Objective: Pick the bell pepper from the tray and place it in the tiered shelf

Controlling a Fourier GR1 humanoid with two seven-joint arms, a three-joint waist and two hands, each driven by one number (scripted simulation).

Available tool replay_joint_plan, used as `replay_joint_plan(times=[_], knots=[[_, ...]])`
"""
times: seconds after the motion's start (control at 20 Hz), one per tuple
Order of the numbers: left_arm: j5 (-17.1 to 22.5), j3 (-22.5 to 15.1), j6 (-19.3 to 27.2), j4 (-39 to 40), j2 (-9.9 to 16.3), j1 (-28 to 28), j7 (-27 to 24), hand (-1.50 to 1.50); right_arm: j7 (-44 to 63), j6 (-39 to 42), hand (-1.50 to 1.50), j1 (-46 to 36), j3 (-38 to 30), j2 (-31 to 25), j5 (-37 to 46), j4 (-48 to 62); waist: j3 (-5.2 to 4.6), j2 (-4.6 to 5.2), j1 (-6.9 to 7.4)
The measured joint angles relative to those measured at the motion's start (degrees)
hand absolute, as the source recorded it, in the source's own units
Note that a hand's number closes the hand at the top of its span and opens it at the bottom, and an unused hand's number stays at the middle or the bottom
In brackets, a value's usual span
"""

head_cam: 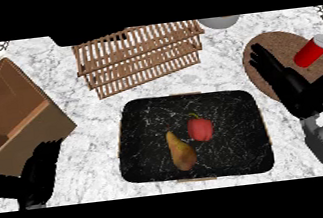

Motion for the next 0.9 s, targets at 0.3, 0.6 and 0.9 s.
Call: replay_joint_plan(times=[0.3, 0.6, 0.9], knots=[[-2.38, -0.04, 2.67, 0.98, 3.39, 0.09, 5.93, 0.00, -1.65, -14.53, 1.50, 1.24, -2.70, -4.53, 11.50, -6.60, -0.46, -1.99, -4.09], [-2.92, -0.86, 3.33, -0.01, 5.31, 0.37, 11.42, 0.00, 5.96, -31.27, -1.50, 11.68, -3.44, -8.19, 21.96, -7.85, -0.51, -2.31, -6.55], [-3.36, -2.32, 4.22, -1.28, 5.40, -2.83, 17.90, 0.00, 12.17, -38.73, -1.50, 23.94, 2.83, -10.26, 31.33, -24.43, -0.52, -2.04, -4.41]])
